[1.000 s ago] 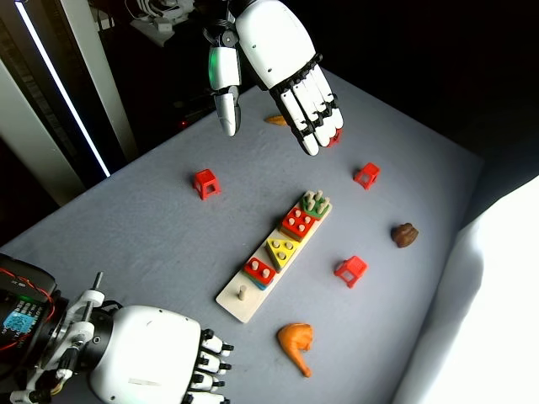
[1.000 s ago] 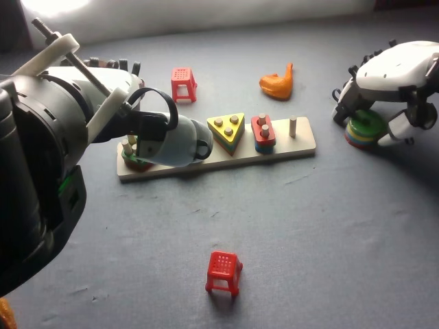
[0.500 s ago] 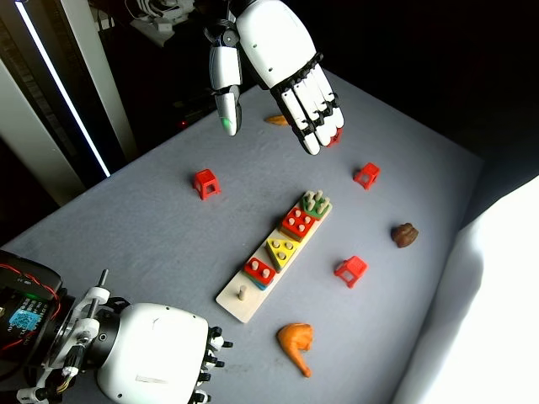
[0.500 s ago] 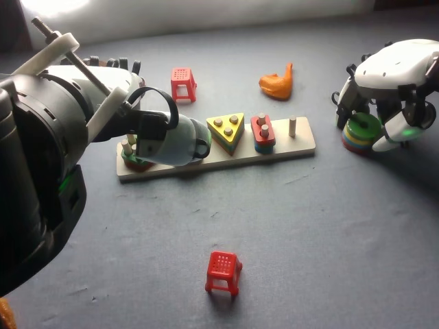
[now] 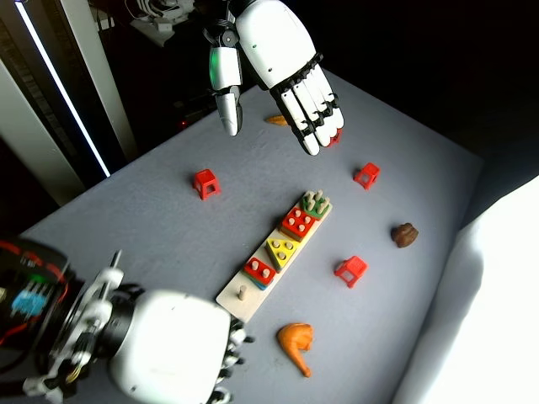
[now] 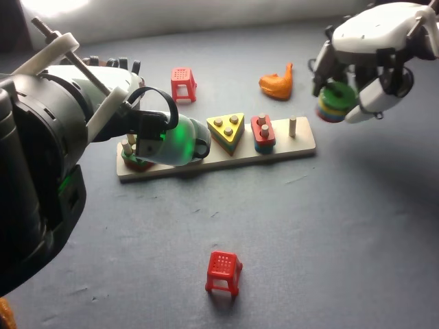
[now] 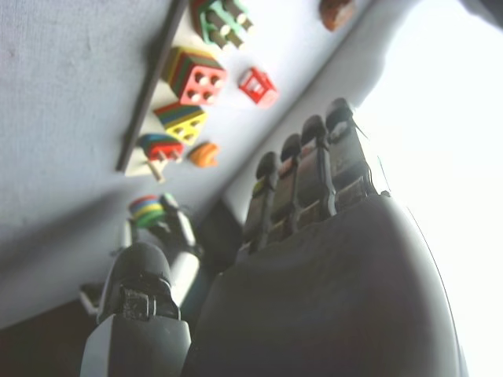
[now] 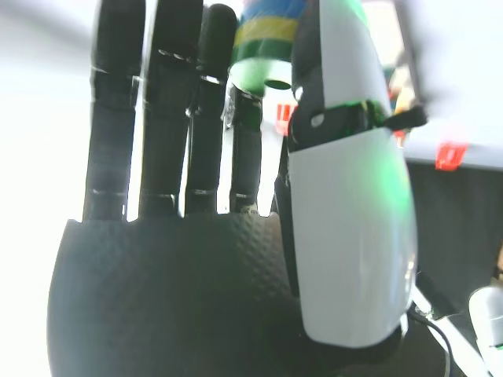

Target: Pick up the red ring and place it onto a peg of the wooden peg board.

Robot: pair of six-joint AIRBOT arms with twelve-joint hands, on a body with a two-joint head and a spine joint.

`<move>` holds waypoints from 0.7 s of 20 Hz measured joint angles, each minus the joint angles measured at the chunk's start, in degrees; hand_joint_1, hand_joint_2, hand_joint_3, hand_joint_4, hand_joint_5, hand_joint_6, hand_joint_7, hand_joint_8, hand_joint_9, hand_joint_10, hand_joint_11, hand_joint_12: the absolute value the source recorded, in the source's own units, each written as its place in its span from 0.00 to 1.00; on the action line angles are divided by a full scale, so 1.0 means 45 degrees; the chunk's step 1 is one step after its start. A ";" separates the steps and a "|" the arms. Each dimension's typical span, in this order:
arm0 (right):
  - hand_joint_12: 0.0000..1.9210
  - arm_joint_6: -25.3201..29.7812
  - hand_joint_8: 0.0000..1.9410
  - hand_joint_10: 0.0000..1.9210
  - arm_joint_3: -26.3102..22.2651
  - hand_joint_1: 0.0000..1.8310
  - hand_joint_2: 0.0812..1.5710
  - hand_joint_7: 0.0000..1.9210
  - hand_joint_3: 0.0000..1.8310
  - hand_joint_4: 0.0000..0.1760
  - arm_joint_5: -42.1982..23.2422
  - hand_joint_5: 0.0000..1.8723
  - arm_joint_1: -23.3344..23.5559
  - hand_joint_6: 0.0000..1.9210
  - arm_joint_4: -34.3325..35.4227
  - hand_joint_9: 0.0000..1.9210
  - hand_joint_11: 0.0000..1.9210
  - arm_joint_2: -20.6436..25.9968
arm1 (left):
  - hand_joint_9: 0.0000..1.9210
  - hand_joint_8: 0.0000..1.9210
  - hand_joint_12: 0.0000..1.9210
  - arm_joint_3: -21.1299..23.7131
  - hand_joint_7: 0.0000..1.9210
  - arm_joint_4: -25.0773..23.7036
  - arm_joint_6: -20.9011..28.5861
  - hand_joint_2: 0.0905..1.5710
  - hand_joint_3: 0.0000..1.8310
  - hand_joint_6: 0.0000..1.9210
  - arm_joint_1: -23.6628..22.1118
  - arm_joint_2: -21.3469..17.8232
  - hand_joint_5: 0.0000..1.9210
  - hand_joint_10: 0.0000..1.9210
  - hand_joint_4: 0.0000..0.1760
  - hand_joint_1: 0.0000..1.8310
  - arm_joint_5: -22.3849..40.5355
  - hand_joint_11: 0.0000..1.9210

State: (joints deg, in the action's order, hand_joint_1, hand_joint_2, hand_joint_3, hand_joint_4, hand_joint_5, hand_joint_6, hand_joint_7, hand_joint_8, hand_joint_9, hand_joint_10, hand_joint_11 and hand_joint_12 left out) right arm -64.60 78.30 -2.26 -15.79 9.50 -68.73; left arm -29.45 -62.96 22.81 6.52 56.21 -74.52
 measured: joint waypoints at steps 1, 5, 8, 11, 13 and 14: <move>0.57 0.0005 0.44 0.02 -0.0053 0.67 0.69 0.55 0.00 0.12 0.0015 0.51 0.0000 0.53 -0.0010 0.66 0.43 -0.0092 | 0.00 0.00 0.00 0.0000 0.00 -0.0005 0.0005 0.76 0.01 0.00 0.0000 0.0000 0.00 0.00 0.00 0.00 0.0000 0.00; 0.57 0.0049 0.41 0.02 -0.0068 0.67 0.68 0.57 0.00 0.14 0.0063 0.53 0.0097 0.50 -0.0015 0.67 0.45 -0.0345 | 0.00 0.00 0.00 0.0000 0.00 -0.0005 0.0005 0.75 0.00 0.00 0.0000 0.0000 0.00 0.00 0.00 0.00 0.0010 0.00; 0.57 0.0049 0.42 0.02 -0.0068 0.67 0.68 0.57 0.00 0.12 -0.0165 0.53 0.0180 0.51 -0.0015 0.67 0.45 -0.0529 | 0.00 0.00 0.00 0.0000 0.00 -0.0005 0.0000 0.75 0.00 0.00 0.0000 0.0000 0.00 0.00 0.00 0.00 0.0019 0.00; 0.57 0.0000 0.43 0.01 -0.0068 0.67 0.68 0.56 0.00 0.13 -0.0398 0.52 0.0194 0.52 -0.0010 0.67 0.44 -0.0738 | 0.00 0.00 0.00 0.0000 0.00 -0.0010 0.0000 0.76 0.00 0.00 0.0000 0.0000 0.00 0.00 0.00 0.00 0.0024 0.00; 0.57 -0.0005 0.44 0.01 0.0034 0.67 0.69 0.55 0.00 0.13 -0.0437 0.52 0.0204 0.53 -0.0010 0.66 0.44 -0.0913 | 0.00 0.00 0.00 0.0000 0.00 -0.0015 0.0005 0.75 0.00 0.00 0.0000 0.0000 0.00 0.00 0.00 0.00 0.0000 0.00; 0.56 -0.0029 0.41 0.01 0.0087 0.67 0.68 0.57 0.00 0.13 -0.0447 0.53 0.0204 0.51 -0.0015 0.67 0.45 -0.0962 | 0.00 0.00 0.00 0.0000 0.00 -0.0029 0.0005 0.75 0.00 0.00 0.0005 0.0000 0.00 0.00 0.00 0.00 0.0010 0.01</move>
State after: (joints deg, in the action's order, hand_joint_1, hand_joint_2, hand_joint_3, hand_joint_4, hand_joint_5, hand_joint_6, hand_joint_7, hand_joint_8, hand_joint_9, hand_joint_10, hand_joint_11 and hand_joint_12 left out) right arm -64.73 78.70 -4.27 -14.87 9.43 -73.06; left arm -29.45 -63.09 22.83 6.55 56.21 -74.48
